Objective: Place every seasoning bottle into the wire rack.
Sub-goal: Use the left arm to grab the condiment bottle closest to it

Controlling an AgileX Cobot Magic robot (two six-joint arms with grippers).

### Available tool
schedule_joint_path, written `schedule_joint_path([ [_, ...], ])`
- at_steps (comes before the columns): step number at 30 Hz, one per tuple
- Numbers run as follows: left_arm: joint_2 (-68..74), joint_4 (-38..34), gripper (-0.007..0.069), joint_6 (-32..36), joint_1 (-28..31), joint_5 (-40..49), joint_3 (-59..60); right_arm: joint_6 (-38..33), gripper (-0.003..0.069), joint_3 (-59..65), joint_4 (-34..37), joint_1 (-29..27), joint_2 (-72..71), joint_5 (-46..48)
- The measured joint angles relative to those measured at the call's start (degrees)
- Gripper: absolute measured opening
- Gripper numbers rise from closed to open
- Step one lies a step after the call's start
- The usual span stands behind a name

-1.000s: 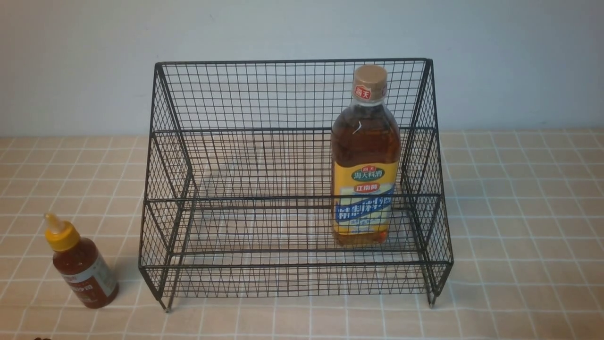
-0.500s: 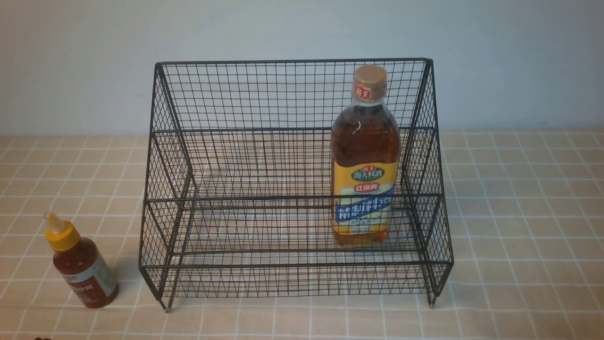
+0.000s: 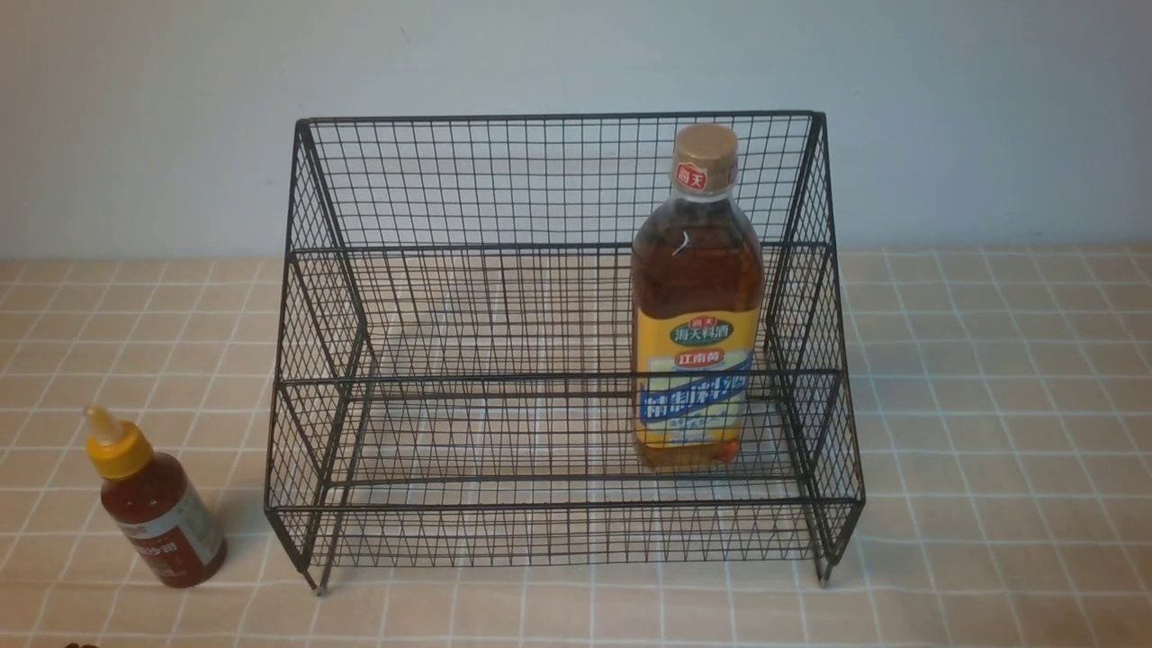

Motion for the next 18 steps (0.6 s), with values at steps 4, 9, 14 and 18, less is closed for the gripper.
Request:
schedule_joint_path([
  [4,0.00,-1.12,-0.0007,-0.24,0.00,-2.78,0.30,0.00,-0.0013,0.00,0.00,0.00,0.00,0.00],
  [9,0.00,-8.62,-0.0007,-3.38,0.00,-14.12,0.30,0.00,-0.0013,0.00,0.00,0.00,-0.02,0.00],
  [14,0.00,-15.26,-0.0007,-4.63,0.00,-28.70,0.30,0.00,-0.0013,0.00,0.00,0.00,-0.02,0.02],
  [18,0.00,-16.04,-0.0007,-4.63,0.00,-40.10,0.30,0.00,-0.0013,0.00,0.00,0.00,-0.02,0.02],
])
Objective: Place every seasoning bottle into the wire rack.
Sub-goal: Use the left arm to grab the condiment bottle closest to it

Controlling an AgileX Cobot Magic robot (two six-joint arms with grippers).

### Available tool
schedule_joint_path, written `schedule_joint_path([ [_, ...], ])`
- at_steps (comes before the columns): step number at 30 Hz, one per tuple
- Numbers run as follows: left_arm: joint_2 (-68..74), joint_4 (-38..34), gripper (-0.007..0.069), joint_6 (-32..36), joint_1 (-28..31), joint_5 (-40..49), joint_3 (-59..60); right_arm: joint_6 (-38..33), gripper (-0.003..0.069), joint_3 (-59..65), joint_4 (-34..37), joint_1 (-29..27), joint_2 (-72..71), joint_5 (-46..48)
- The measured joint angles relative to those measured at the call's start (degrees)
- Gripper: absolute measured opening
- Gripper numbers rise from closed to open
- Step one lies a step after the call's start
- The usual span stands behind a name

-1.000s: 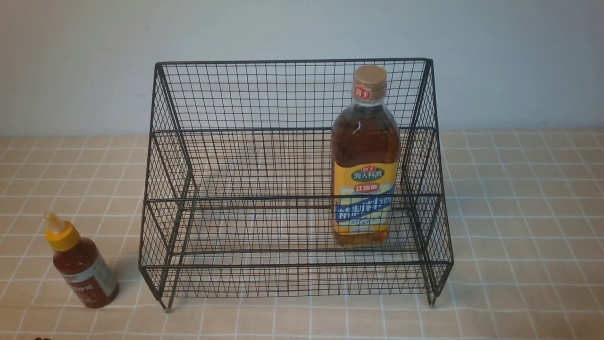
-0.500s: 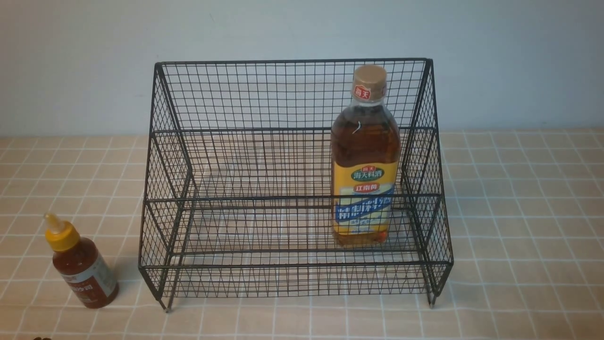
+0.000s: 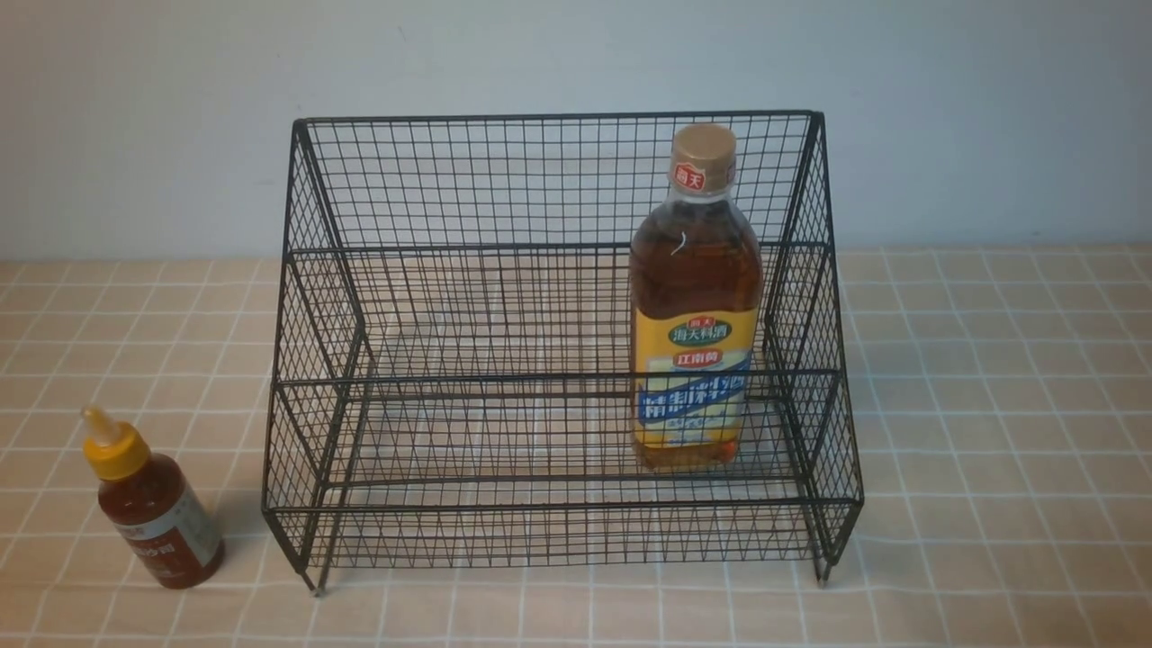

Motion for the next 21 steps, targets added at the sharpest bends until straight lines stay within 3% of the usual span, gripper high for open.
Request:
schedule_joint_path([
  [3,1.63,0.54,-0.0007,0.50,0.01,-3.37,-0.14,0.00,-0.0013,0.00,0.00,0.00,0.00,0.00],
  [10,20.35,1.81,0.0041,6.56,0.01,-3.74,-5.01,-0.06,-0.0013,0.00,0.01,0.00,0.00,0.00],
  [15,34.61,-1.79,0.0167,12.94,0.01,-6.77,-10.54,-0.06,-0.0013,0.00,0.01,0.00,0.00,0.00],
  [21,50.18,-12.25,0.0355,19.45,0.01,-12.35,-16.10,-0.06,-0.0013,0.00,0.01,0.00,0.00,0.00],
])
